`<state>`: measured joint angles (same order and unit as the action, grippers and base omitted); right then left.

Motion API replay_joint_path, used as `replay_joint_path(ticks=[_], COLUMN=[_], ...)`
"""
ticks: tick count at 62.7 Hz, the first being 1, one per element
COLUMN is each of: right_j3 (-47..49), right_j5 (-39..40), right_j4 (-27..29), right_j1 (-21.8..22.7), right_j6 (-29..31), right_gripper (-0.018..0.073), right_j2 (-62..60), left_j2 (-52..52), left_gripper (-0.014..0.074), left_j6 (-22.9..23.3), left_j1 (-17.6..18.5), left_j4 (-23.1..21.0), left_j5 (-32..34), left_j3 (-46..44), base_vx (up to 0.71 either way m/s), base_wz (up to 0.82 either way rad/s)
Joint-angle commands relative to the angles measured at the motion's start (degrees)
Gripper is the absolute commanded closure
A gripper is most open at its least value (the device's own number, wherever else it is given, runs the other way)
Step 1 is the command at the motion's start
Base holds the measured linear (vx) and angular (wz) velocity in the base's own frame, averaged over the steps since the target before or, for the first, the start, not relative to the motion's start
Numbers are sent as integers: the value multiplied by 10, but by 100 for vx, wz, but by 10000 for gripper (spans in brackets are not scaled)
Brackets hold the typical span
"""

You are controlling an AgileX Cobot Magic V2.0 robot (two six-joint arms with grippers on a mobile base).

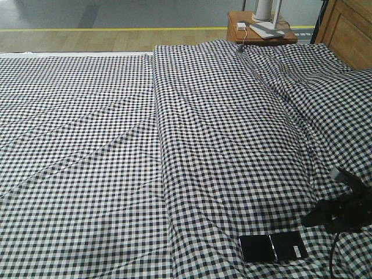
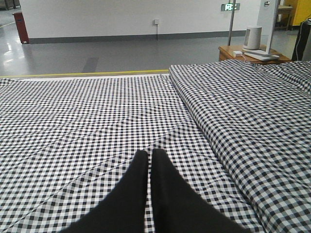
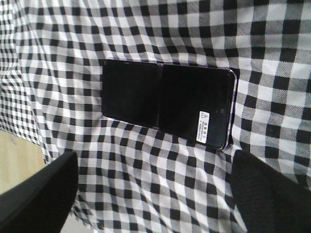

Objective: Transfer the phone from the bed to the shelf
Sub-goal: 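Lower the right gripper and close it on the black phone's edge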

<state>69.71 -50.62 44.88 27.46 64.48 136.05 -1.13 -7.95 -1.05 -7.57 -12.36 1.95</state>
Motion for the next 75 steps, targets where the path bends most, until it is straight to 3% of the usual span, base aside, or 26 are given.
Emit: replay_joint_path(ticks=[1,75], right_j3=[19,112], right_j5=[-23,-52], right_j4=[16,138], right_j1=[4,3], right_j6=[12,99], right_gripper=[-36,-36], right_j2=[-10,182], left_j2=[-4,-4], left_gripper=[596,596], left_j6=[2,2], left_j1=[1,1], left_j4=[-3,-3], left_j5=[44,44], left_j3=[0,0], base_vx=[0,0], base_wz=[0,0])
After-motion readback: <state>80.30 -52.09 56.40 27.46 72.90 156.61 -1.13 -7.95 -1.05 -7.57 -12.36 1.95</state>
